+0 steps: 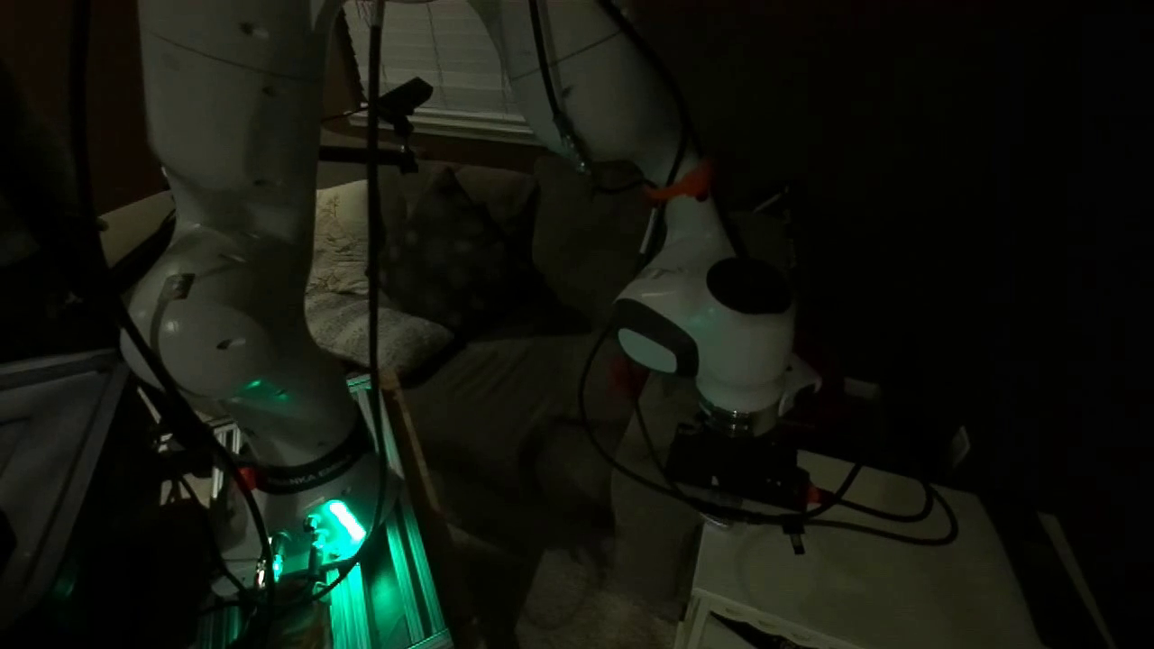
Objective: Move the remote to the front of the table
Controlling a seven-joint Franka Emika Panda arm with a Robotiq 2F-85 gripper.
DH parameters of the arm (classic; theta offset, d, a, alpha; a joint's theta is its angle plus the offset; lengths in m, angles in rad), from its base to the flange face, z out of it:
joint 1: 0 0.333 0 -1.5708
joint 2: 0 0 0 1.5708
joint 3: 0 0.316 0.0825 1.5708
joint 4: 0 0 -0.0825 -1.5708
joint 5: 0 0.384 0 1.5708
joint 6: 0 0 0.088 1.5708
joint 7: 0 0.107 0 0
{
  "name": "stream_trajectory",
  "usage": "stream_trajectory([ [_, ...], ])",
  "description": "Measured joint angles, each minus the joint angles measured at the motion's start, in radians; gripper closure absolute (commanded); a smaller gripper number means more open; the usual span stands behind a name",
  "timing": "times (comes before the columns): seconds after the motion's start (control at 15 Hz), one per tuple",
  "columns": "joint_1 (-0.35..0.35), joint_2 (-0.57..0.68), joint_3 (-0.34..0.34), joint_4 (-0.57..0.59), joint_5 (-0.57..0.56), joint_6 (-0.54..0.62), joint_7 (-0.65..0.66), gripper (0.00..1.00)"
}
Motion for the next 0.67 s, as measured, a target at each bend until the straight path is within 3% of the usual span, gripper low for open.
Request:
stream_trajectory([
  [0.4, 0.000, -0.077, -0.028, 0.007, 0.000, -0.027, 0.032, 0.00],
  [0.67, -0.004, -0.216, -0.094, 0.010, -0.047, -0.187, 0.077, 0.00],
])
